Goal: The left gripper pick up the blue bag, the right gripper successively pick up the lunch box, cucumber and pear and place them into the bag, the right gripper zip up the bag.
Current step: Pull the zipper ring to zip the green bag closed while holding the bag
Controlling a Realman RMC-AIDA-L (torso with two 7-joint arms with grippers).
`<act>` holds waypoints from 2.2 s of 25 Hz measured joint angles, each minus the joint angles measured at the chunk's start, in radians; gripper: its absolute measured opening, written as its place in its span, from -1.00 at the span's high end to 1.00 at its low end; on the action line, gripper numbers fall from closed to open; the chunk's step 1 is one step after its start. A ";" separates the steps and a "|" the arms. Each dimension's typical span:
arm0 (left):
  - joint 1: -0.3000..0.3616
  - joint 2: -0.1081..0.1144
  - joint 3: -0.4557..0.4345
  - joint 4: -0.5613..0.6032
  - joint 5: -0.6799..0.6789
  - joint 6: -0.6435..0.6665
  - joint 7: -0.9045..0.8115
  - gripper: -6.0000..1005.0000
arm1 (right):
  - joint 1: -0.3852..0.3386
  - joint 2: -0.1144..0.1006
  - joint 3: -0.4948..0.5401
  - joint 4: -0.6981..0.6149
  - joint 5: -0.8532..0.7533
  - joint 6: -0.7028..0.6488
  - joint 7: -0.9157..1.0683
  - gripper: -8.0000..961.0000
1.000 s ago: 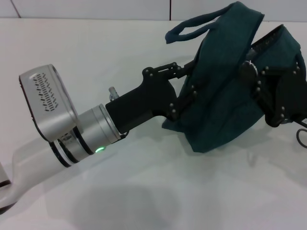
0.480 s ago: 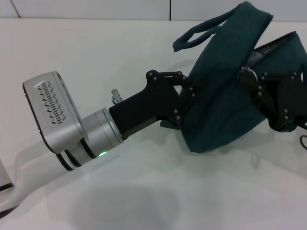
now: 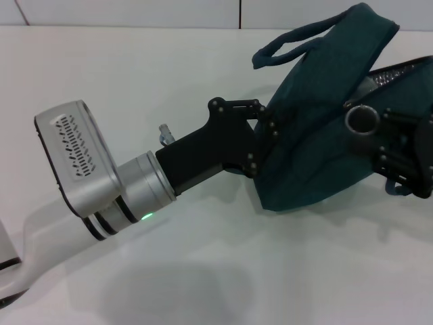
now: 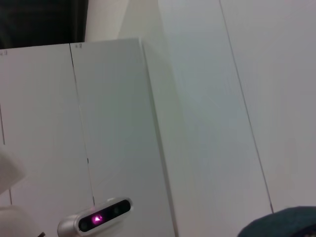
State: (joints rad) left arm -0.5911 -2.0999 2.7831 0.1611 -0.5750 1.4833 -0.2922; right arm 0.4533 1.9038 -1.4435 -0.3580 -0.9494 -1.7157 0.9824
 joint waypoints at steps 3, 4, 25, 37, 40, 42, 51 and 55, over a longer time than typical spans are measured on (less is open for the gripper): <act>0.002 0.000 0.001 0.003 0.000 0.000 -0.002 0.87 | -0.008 -0.026 0.001 -0.003 0.000 -0.016 0.015 0.45; 0.001 -0.001 0.002 0.003 0.000 0.000 -0.003 0.87 | -0.014 -0.033 0.008 -0.005 0.001 -0.025 0.016 0.39; -0.001 0.000 0.000 0.028 0.007 -0.021 0.002 0.88 | -0.078 -0.038 0.104 -0.208 -0.242 -0.044 0.139 0.36; -0.001 0.001 -0.001 0.024 0.008 -0.023 0.002 0.88 | -0.097 0.009 0.190 -0.249 -0.291 0.057 0.187 0.36; -0.004 0.001 0.002 0.023 0.008 -0.023 0.003 0.88 | -0.098 0.023 0.205 -0.251 -0.293 0.077 0.187 0.36; -0.005 0.002 0.002 0.023 0.007 -0.023 0.004 0.88 | -0.096 0.034 0.206 -0.262 -0.300 0.099 0.187 0.36; -0.006 0.002 0.003 0.018 0.007 -0.023 0.005 0.88 | -0.092 0.096 0.207 -0.327 -0.344 0.174 0.184 0.37; -0.006 0.002 0.003 0.018 0.007 -0.023 0.010 0.88 | -0.089 0.100 0.207 -0.328 -0.338 0.173 0.180 0.37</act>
State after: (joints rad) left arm -0.5975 -2.0983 2.7857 0.1792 -0.5677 1.4603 -0.2826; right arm 0.3639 2.0042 -1.2363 -0.6861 -1.2875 -1.5431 1.1627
